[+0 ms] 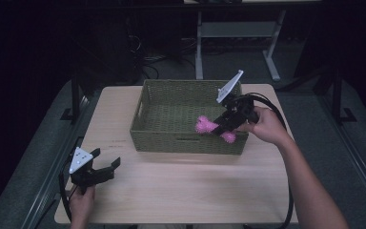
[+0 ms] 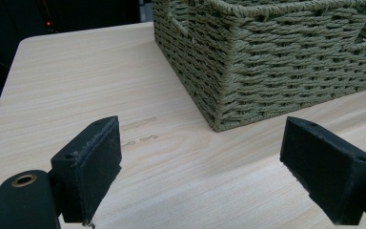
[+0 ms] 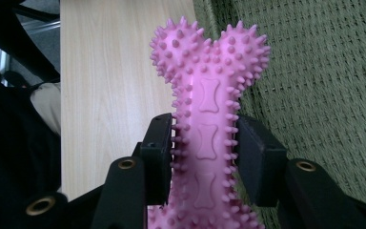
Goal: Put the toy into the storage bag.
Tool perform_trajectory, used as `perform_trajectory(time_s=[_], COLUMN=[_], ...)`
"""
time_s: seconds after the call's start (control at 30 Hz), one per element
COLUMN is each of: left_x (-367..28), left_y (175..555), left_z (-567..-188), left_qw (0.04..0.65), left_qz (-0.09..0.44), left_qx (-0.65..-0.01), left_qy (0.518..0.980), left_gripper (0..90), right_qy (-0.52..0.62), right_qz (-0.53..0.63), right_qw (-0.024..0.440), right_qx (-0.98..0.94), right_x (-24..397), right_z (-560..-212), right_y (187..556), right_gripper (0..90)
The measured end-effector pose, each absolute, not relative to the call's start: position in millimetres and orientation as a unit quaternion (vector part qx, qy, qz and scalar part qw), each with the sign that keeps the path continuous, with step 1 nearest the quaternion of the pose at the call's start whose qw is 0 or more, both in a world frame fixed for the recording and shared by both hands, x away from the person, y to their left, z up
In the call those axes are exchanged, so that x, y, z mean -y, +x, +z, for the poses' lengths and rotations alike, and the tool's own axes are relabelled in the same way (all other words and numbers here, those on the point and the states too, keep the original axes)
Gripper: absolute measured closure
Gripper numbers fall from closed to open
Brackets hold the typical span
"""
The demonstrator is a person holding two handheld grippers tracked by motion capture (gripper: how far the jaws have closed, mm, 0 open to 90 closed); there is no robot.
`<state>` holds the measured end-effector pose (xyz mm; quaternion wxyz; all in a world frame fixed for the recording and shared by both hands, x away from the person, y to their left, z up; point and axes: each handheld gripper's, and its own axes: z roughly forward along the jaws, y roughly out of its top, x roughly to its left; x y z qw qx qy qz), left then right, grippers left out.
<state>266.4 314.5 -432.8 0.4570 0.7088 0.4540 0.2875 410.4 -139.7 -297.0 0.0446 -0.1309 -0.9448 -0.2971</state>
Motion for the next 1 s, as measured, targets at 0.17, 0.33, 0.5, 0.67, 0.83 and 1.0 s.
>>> perform_trajectory(time_s=[0.17,0.33,0.5,0.67,0.83,1.0], left_x=[-314.6,-314.9,-315.0,-315.1,-314.9,-315.0], left_y=[266.9,266.7,266.8,266.7,266.8,266.9], left_z=[-432.7,-432.6,-432.6,-432.5,-432.5,-432.6], left_qw=[0.458,0.459,0.459,0.459,0.459,0.459], left_qz=[0.286,0.287,0.287,0.288,0.288,0.288], left_qx=[-0.453,-0.454,-0.454,-0.454,-0.454,-0.454], left_qy=[0.709,0.708,0.708,0.707,0.707,0.708], left_gripper=[13.3,13.3,13.3,13.3,13.3,13.3], right_qy=[-0.130,-0.132,-0.141,-0.151,-0.152,-0.153], right_qz=[-0.298,-0.306,-0.304,-0.300,-0.296,-0.294], right_qw=[0.041,0.044,0.047,0.049,0.043,0.042], right_qx=[0.945,0.942,0.941,0.941,0.942,0.943], right_x=[137.1,135.9,137.0,139.4,139.1,138.1], right_z=[-295.1,-297.9,-302.2,-304.2,-301.5,-299.2], right_y=[418.3,425.1,431.7,438.6,443.6,448.7], right_gripper=[58.2,58.2,58.1,58.2,58.2,58.2])
